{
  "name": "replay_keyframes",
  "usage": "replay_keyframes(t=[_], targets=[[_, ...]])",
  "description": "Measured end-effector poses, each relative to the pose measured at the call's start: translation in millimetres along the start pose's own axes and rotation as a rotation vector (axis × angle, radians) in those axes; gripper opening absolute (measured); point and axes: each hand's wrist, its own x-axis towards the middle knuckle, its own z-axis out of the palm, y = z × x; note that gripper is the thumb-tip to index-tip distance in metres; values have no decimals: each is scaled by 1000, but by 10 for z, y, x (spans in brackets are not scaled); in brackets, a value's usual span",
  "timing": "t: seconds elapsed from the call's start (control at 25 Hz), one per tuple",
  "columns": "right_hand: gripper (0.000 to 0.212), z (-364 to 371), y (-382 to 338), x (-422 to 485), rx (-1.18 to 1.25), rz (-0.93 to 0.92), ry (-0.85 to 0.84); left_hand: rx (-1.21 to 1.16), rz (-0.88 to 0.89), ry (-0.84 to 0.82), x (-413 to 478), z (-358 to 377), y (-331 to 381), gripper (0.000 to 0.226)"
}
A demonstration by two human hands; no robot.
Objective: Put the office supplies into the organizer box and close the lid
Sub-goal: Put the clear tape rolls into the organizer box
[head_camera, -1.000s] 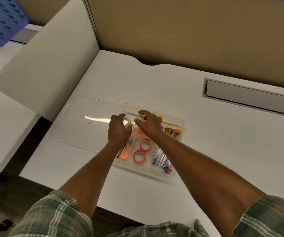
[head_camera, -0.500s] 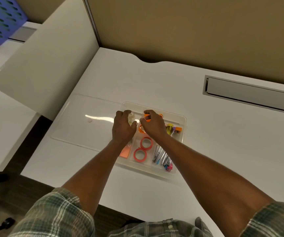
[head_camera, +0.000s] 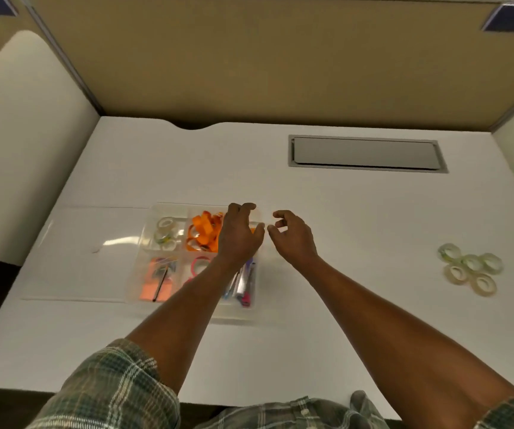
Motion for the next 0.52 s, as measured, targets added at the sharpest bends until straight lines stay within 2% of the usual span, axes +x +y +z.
replay_keyframes(t=[0.28, 0.52], targets=[[32, -1089, 1009, -252, 7, 150, 153, 67, 193, -203, -224, 1004, 944, 46], [30, -1878, 1888, -557, -32, 270, 254, 131, 286, -360, -446, 1822, 1576, 48]])
